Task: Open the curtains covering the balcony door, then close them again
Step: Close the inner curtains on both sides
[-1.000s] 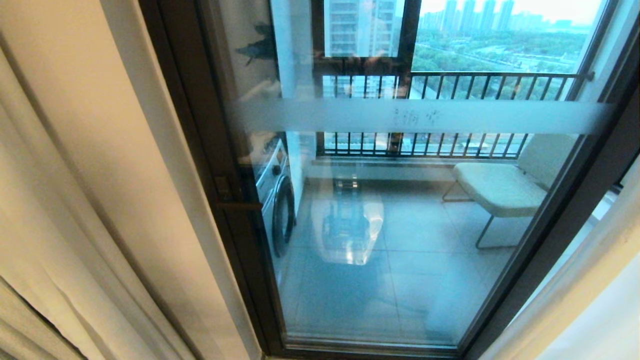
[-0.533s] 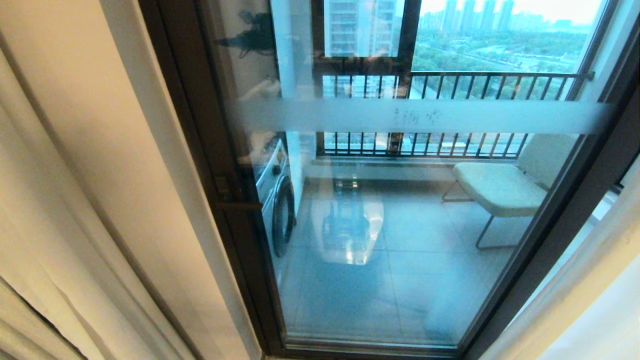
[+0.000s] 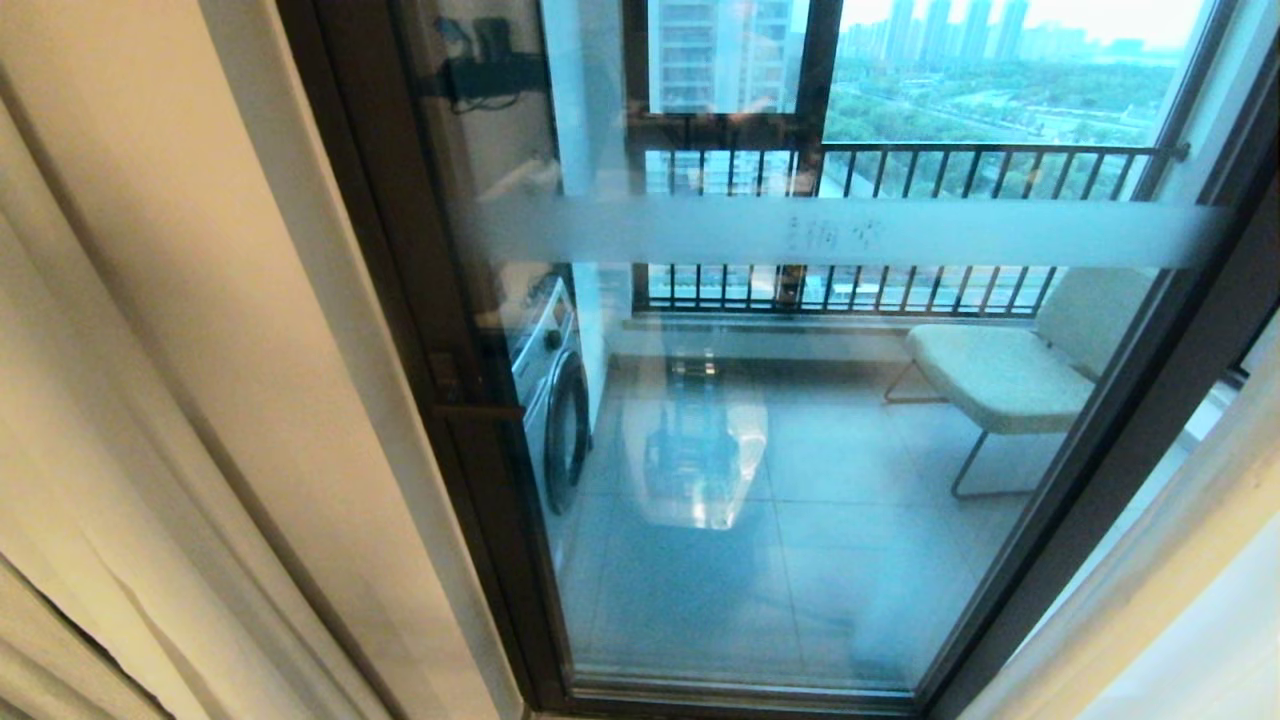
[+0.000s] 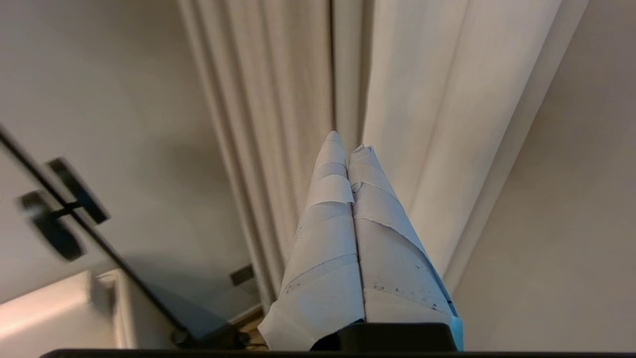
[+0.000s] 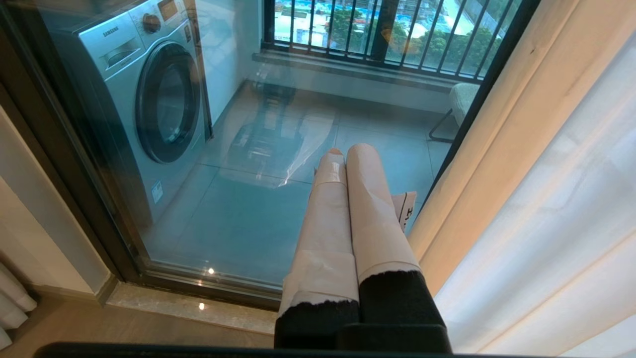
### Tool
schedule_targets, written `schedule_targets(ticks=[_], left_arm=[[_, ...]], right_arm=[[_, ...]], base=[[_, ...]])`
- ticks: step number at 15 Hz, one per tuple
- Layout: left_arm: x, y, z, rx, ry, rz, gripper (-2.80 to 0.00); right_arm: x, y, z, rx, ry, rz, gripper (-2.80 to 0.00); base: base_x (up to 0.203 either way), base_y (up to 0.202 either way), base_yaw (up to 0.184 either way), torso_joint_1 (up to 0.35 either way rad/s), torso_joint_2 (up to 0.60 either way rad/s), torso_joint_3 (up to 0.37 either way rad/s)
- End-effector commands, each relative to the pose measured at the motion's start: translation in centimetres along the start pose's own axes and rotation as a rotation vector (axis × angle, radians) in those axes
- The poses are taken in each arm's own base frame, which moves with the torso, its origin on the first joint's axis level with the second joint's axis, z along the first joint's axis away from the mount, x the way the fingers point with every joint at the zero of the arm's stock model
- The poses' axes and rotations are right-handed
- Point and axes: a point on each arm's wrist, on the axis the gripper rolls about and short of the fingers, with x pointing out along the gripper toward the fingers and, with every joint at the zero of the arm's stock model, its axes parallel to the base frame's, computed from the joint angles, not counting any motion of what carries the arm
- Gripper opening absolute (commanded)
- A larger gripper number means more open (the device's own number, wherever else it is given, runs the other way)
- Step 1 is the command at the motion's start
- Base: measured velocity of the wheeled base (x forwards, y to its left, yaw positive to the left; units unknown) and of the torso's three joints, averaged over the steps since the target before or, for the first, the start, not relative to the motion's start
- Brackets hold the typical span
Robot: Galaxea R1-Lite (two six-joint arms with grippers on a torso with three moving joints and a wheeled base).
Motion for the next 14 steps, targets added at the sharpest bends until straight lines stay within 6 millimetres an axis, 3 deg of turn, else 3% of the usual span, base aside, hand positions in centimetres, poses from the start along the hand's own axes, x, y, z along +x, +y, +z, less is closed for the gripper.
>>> schedule_targets(ticks=[1, 4, 5, 14], left_arm=[[2.8, -0.1, -0.1, 0.007, 0.044, -0.012, -2.8], [3.5, -0.2, 0.0, 0.008, 0.052, -0.035, -2.8], [3.6, -0.2, -0.1, 0.009, 0.055, -0.035, 0.0], [5.0, -0.3, 0.2, 0.011, 0.064, -0.014, 0.0]], right_arm=[[0.0, 0.0, 0.0, -0.001, 0.001, 0.002, -2.8], [0.0, 0.0, 0.0, -0.001, 0.001, 0.002, -2.8], [0.0, 0.0, 0.0, -0.001, 0.001, 0.002, -2.8], [0.0, 0.0, 0.0, -0.001, 0.001, 0.002, -2.8]], base=[[0.0, 0.0, 0.0, 0.0, 0.0, 0.0], [0.0, 0.0, 0.0, 0.0, 0.0, 0.0], [0.0, 0.0, 0.0, 0.0, 0.0, 0.0], [0.0, 0.0, 0.0, 0.0, 0.0, 0.0]])
